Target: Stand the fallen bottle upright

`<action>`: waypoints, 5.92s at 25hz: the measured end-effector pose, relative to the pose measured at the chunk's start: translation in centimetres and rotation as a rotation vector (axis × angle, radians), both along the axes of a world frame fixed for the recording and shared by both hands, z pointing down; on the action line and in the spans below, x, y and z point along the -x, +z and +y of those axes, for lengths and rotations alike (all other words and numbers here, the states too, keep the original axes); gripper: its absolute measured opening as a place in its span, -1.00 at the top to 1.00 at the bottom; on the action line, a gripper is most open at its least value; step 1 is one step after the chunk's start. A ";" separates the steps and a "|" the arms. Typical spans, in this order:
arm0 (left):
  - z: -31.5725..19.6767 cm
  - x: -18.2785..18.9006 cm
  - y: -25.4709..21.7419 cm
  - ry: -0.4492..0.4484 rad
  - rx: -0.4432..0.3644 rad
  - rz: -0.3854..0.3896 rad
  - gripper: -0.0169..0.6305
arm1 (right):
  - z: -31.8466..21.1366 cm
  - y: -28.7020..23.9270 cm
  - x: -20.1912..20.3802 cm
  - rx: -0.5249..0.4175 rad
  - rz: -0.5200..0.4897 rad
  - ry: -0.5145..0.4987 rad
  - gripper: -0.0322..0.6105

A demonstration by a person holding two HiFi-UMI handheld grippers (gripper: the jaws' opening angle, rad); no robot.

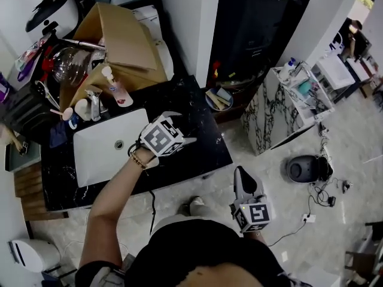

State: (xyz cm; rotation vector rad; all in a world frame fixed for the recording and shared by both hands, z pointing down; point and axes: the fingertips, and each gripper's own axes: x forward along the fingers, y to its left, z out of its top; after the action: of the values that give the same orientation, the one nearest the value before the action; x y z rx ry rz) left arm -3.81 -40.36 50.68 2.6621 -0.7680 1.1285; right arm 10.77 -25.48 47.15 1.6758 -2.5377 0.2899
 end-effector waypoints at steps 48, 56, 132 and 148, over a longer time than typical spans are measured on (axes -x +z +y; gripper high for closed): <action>-5.9 0.0 5.4 -0.113 0.286 0.092 0.63 | 1.3 1.5 -3.3 0.034 0.007 0.058 0.89; -7.3 1.1 3.5 -0.215 -0.102 0.254 0.64 | 1.3 2.2 -3.8 0.048 0.015 0.070 0.89; 18.6 12.8 -4.6 -0.764 -0.491 0.498 0.94 | -4.1 0.7 4.1 -0.021 0.002 -0.164 0.89; 18.2 13.3 -3.3 -0.799 -0.469 0.441 0.93 | -4.8 1.1 4.6 -0.022 0.031 -0.191 0.89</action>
State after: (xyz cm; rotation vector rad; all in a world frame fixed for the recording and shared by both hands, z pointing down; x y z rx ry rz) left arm -17.14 -22.18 47.37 2.3301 -1.9047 0.1638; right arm 6.18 -30.31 48.22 1.4182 -2.6612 0.2208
